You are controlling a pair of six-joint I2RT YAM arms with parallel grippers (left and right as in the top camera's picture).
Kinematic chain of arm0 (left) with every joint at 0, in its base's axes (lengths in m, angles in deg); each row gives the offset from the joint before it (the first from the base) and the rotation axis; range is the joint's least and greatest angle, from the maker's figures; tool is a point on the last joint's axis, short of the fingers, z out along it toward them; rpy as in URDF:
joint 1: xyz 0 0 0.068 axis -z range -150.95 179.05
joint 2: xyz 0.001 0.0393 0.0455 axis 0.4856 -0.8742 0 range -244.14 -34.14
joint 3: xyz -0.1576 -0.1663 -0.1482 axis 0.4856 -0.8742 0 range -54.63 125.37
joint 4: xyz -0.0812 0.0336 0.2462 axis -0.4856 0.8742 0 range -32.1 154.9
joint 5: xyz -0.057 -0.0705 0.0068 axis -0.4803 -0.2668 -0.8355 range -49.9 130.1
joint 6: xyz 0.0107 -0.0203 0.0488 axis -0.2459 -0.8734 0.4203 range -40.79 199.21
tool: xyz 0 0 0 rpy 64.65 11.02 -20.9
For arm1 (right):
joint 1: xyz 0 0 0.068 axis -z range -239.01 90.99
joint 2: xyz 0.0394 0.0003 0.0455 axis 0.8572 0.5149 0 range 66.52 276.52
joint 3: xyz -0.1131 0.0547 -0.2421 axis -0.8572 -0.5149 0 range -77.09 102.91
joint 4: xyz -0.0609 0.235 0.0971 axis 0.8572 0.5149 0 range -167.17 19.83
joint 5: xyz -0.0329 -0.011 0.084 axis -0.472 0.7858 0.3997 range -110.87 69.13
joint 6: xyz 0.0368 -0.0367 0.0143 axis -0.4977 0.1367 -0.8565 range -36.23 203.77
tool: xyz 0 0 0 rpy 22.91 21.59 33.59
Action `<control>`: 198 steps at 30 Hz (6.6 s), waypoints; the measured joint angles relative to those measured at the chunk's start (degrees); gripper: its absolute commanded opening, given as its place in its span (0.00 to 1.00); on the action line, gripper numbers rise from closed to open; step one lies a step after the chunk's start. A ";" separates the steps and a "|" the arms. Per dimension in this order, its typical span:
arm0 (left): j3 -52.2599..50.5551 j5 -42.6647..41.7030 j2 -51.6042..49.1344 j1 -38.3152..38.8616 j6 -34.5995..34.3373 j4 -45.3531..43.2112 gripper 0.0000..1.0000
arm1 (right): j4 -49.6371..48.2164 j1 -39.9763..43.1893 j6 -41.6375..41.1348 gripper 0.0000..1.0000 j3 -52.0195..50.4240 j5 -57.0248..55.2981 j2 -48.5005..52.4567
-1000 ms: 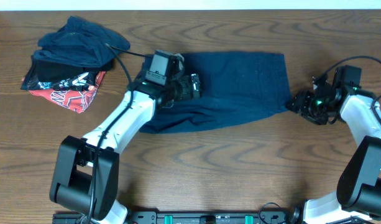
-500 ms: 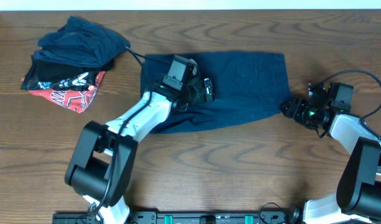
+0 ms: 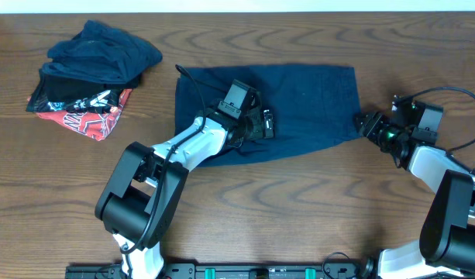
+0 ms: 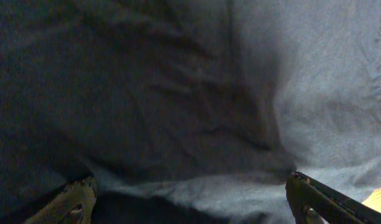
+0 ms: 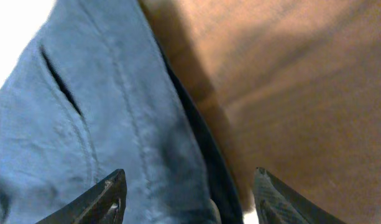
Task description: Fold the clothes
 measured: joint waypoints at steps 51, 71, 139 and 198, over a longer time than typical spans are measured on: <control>0.09 3.98 0.98 0.26 0.09 6.56 0.99 | -27.82 -3.39 -1.11 0.01 5.27 19.71 20.48; -0.04 4.24 1.53 0.26 1.79 8.07 0.99 | -19.58 -1.33 3.98 0.01 5.35 21.94 18.62; -0.13 12.17 8.39 -7.15 1.53 27.17 0.98 | 34.84 -35.50 16.09 0.01 34.23 -23.47 1.33; -0.63 7.21 2.14 -4.00 -2.82 23.39 0.11 | 50.51 -40.41 22.47 0.01 44.63 -19.23 1.51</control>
